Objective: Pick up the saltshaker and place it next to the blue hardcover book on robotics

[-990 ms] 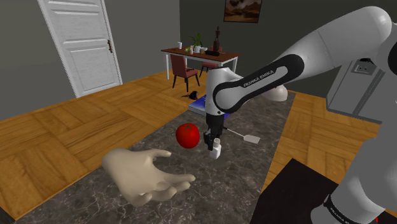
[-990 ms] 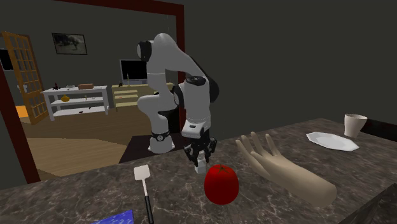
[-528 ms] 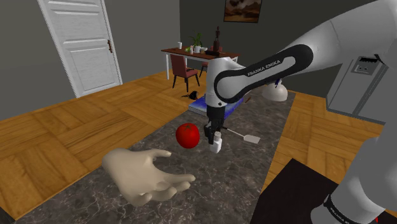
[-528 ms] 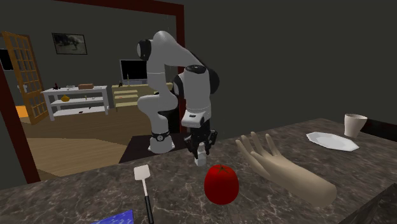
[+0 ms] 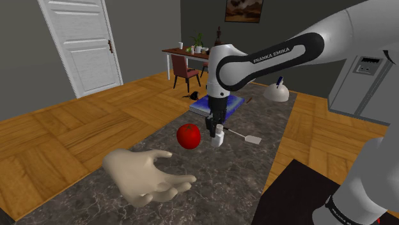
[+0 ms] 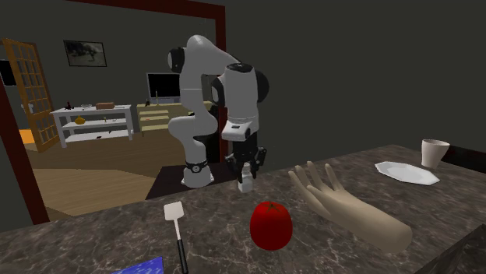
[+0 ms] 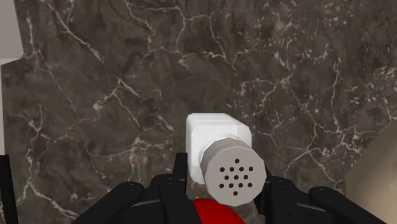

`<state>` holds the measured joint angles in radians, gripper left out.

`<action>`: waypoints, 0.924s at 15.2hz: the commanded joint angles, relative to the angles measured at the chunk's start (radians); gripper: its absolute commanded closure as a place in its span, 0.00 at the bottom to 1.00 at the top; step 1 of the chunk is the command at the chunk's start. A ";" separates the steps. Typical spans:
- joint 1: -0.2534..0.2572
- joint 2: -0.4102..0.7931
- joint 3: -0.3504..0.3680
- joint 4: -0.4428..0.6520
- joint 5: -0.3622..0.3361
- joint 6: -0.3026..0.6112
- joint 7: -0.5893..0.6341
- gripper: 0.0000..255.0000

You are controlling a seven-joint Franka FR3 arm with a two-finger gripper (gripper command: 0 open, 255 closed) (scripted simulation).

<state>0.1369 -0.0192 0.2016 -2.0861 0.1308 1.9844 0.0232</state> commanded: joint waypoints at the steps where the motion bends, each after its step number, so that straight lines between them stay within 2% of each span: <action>1: -0.001 -0.011 -0.001 0.017 0.001 -0.028 0.002 1.00; 14: -0.004 -0.047 -0.005 0.143 0.001 -0.189 0.014 1.00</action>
<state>0.1335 -0.0643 0.1971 -1.9485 0.1313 1.8025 0.0368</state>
